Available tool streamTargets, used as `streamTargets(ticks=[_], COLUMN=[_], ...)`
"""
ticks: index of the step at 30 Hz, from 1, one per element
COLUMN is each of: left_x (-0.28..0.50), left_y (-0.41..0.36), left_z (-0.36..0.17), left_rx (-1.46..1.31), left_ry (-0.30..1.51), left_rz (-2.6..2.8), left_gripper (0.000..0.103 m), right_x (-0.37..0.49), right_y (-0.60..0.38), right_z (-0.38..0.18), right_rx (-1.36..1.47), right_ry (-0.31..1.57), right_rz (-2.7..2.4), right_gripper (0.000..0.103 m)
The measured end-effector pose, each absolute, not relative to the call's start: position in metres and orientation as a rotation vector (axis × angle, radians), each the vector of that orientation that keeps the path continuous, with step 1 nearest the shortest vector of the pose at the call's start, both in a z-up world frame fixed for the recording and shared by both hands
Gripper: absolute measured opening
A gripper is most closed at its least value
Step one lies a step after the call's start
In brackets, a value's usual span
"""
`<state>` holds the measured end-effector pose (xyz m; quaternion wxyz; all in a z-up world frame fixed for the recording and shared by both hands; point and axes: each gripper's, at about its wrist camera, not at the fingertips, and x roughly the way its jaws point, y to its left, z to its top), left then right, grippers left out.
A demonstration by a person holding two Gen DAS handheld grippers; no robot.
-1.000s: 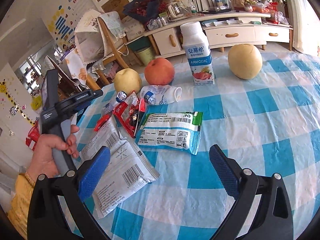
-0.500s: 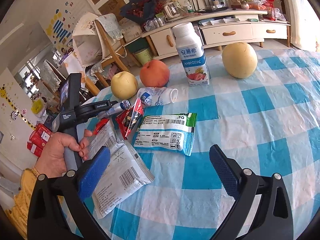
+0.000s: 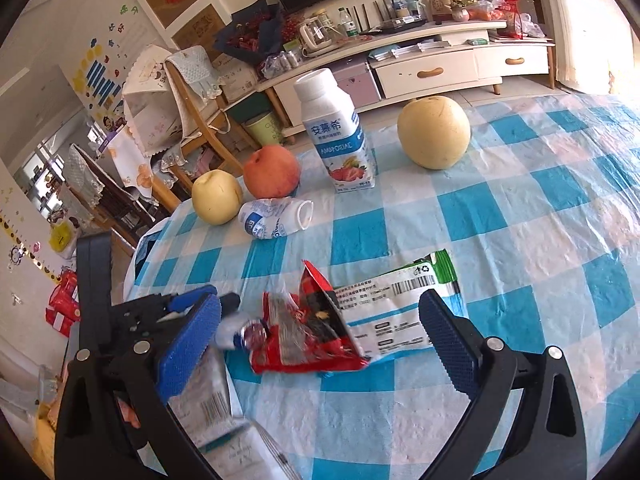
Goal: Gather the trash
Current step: 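Grasp the crumpled white plastic bottle with the left gripper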
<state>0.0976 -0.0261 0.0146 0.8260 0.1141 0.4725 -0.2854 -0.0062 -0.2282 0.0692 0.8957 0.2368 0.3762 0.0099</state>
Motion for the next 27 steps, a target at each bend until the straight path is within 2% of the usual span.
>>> streamTargets(ticks=[2,4,6,8,12,14,27], left_x=[0.090,0.094,0.106,0.123,0.156,0.165,0.184], left_y=[-0.036,-0.041,-0.047,-0.052,-0.068,-0.081,-0.114], left_z=[0.020,0.029,0.038,0.042,0.040,0.034,0.016], left_rx=[0.281,0.281,0.263,0.258,0.247,0.278,0.470], left_ry=[0.989,0.951,0.919,0.901,0.916,0.929,0.880], left_rz=[-0.649,-0.638,-0.610,-0.567,-0.499,-0.485,-0.390], left_gripper=[0.047,0.061,0.068,0.086,0.087,0.092,0.094], right_x=[-0.007,-0.007,-0.006,-0.005,-0.005,-0.006,-0.007], right_y=[-0.233,-0.237,-0.238,-0.240,-0.242,-0.242,-0.246], right_z=[0.069,0.067,0.065,0.062,0.061,0.061,0.063], right_rx=[0.495,0.503,0.499,0.497,0.504,0.507,0.520], right_ry=[0.781,0.786,0.800,0.817,0.822,0.821,0.807], right_rz=[0.000,-0.009,-0.024,-0.036,-0.034,-0.029,-0.010], right_gripper=[0.098,0.098,0.098,0.098,0.098,0.098,0.098])
